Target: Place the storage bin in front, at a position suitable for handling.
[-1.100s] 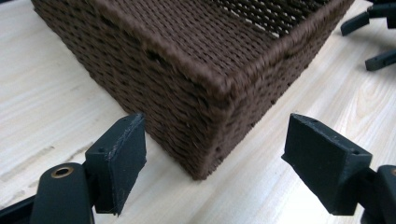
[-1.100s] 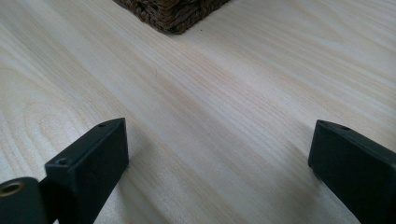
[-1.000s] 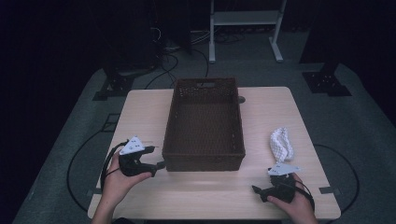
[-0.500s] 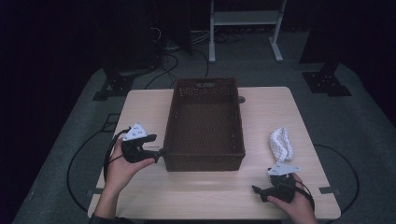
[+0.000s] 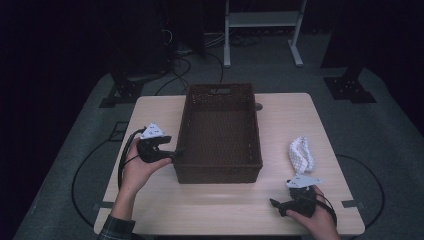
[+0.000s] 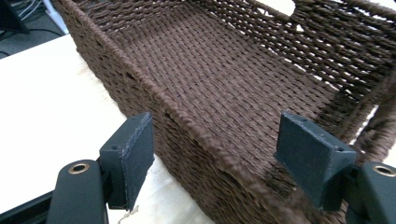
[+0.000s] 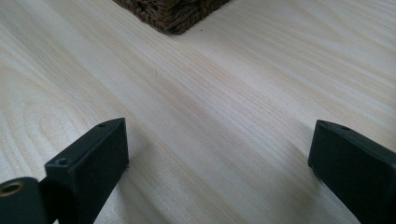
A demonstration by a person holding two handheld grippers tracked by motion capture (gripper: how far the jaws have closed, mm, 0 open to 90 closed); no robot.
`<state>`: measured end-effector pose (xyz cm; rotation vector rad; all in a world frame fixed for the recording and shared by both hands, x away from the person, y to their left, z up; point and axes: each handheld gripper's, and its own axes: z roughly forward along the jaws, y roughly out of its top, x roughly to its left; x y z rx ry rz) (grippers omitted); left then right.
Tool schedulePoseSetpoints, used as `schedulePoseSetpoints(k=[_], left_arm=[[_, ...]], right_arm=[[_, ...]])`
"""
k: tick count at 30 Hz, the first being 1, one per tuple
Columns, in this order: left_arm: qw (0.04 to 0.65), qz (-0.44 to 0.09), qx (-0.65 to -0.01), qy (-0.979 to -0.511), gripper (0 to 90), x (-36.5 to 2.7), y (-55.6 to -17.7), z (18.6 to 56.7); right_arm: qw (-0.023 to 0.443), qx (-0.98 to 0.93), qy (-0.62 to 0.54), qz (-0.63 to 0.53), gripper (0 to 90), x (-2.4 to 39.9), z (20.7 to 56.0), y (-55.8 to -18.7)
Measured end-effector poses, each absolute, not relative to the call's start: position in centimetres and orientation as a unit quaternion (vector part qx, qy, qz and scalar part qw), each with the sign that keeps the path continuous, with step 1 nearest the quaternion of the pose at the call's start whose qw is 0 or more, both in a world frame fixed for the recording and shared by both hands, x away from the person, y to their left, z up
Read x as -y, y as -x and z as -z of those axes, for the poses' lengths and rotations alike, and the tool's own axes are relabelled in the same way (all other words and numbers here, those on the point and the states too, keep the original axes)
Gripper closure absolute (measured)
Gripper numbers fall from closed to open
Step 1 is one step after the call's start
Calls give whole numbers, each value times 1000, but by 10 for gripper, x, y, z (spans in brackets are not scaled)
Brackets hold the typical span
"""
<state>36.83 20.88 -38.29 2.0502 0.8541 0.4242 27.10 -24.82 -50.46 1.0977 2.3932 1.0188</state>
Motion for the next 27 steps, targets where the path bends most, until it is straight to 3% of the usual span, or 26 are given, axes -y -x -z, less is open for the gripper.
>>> schedulePoseSetpoints(k=[20,27], left_arm=[[387,-175,-361,-830,331,-194,-401,394],[374,-171,-369,-833,422,-190,-404,404]], right_arm=[[159,-837,-384,-356,43,248,505,-271],[158,-837,-384,-356,44,248,505,-271]])
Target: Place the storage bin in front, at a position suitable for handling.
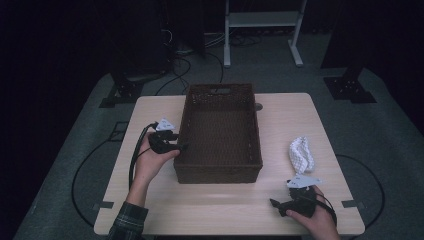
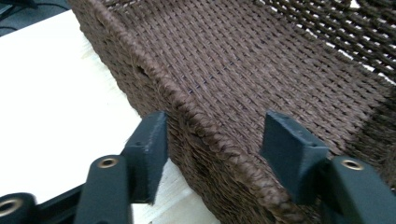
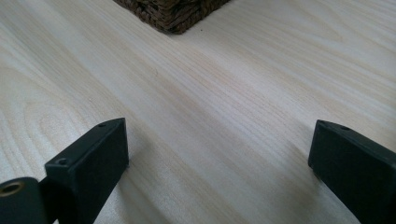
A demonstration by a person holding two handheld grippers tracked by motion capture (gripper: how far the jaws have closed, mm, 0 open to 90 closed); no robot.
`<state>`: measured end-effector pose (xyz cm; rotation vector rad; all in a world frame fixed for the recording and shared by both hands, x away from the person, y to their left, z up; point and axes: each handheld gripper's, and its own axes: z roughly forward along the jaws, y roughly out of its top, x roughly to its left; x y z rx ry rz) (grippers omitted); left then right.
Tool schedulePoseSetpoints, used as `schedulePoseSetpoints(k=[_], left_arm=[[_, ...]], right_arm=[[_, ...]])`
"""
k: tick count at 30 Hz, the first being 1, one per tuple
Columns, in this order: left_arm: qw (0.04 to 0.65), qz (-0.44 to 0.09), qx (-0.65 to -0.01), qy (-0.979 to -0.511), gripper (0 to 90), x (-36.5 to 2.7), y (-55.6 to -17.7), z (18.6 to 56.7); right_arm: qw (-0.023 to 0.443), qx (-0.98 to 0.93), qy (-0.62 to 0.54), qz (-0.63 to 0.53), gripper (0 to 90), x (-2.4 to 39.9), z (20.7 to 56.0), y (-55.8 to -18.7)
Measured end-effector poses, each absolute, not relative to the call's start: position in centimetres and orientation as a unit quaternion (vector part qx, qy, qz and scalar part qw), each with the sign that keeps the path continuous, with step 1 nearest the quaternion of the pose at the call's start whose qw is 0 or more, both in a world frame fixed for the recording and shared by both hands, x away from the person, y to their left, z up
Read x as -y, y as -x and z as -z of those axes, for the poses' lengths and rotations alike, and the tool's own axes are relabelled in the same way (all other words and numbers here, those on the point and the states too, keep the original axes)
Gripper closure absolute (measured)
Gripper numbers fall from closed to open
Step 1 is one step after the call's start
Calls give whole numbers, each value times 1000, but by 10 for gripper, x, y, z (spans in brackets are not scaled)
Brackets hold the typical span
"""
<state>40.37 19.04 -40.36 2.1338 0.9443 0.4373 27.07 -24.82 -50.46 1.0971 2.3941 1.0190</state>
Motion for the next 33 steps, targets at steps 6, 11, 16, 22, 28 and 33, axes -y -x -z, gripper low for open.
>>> schedulePoseSetpoints(k=[6,11,16,22,28,33], left_arm=[[370,-163,-378,-833,521,-189,-403,404],[368,-161,-382,-832,560,-188,-402,403],[362,-162,-383,-834,575,-190,-402,402],[352,-167,-394,-833,625,-203,-403,400],[338,-172,-398,-835,654,-213,-403,398],[329,-166,-407,-835,680,-219,-403,397]], right_arm=[[158,-837,-384,-357,43,248,505,-271],[158,-837,-384,-357,43,248,505,-271],[158,-837,-384,-357,43,248,505,-271],[158,-837,-384,-357,43,248,505,-271],[158,-837,-384,-357,43,248,505,-271],[158,-837,-384,-357,43,248,505,-271]])
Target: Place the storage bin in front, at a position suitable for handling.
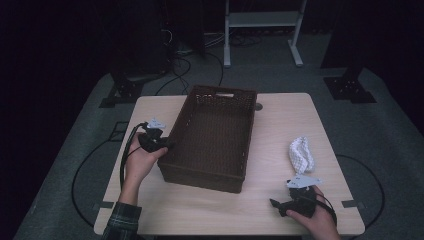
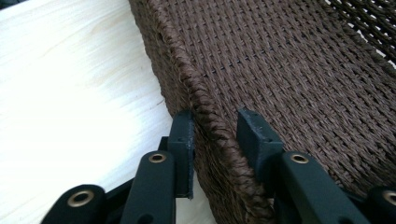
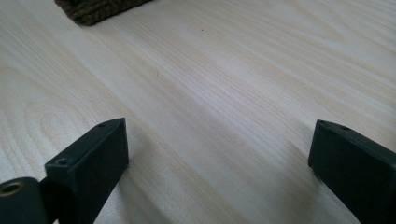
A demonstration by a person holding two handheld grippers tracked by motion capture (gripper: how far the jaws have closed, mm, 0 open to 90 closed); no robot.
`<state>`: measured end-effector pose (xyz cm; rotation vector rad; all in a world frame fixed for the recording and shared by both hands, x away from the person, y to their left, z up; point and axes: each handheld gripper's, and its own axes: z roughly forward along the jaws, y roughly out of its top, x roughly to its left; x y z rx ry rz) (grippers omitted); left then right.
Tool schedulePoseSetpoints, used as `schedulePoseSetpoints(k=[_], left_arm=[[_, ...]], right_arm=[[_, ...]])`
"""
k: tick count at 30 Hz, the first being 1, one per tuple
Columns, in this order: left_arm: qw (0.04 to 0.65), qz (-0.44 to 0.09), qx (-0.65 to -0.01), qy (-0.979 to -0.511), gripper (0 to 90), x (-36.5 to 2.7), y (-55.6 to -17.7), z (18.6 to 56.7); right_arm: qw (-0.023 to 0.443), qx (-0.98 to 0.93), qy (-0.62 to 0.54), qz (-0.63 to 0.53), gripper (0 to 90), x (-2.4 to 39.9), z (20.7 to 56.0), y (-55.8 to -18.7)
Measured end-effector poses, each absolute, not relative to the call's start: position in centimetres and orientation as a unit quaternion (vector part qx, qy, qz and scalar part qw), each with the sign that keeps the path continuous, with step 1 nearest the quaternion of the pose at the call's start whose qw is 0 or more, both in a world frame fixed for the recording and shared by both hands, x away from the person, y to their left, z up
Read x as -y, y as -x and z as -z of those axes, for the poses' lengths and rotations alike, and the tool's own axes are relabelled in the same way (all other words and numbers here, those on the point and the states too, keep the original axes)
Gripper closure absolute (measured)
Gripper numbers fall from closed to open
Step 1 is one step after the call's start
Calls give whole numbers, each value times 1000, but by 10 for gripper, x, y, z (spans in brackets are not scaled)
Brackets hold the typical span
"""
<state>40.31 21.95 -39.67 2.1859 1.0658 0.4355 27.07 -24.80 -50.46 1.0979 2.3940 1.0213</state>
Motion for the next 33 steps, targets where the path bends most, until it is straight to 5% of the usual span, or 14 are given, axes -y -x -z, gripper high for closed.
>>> schedulePoseSetpoints(k=[33], left_arm=[[307,-160,-417,-840,666,-289,-403,392]], right_arm=[[157,-838,-382,-357,43,248,505,-270]])
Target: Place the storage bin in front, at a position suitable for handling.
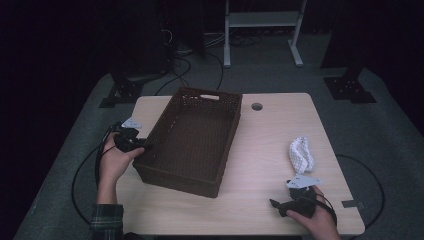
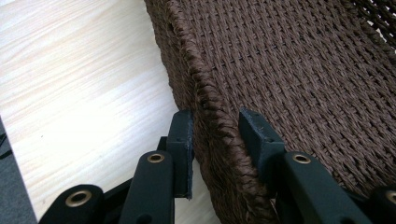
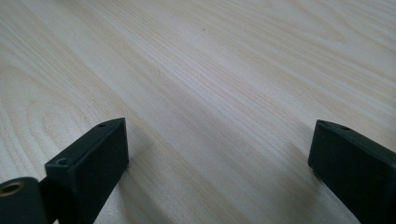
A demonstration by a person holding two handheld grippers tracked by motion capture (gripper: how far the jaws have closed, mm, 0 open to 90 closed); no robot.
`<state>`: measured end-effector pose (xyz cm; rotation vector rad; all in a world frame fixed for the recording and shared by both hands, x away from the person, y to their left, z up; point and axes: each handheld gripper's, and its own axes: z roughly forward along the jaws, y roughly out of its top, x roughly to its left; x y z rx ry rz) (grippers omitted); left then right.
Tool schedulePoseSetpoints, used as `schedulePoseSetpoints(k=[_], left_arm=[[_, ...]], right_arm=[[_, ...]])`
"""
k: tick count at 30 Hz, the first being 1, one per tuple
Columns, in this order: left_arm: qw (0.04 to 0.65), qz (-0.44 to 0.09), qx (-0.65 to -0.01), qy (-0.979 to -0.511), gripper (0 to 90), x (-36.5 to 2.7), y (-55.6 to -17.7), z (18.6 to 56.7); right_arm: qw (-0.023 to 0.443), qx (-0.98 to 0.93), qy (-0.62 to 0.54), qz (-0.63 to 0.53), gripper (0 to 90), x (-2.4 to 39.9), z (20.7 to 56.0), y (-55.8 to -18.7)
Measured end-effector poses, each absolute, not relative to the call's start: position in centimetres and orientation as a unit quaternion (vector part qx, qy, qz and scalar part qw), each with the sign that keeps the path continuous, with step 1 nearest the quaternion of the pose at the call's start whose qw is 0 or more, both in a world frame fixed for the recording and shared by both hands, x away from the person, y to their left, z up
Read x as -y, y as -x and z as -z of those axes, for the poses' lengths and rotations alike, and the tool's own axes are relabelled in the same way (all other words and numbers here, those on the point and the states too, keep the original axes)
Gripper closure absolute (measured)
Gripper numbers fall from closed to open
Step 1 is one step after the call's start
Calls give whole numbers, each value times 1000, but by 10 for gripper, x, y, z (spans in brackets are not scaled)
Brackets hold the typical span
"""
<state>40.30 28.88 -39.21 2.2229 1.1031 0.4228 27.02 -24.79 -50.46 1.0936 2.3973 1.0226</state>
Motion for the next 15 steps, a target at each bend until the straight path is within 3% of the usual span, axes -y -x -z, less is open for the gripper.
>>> schedulePoseSetpoints(k=[9,15], left_arm=[[305,-163,-415,-841,665,-289,-402,392],[297,-177,-408,-845,617,-286,-401,390]], right_arm=[[157,-838,-382,-357,43,248,505,-270],[157,-838,-382,-357,43,248,505,-270]])
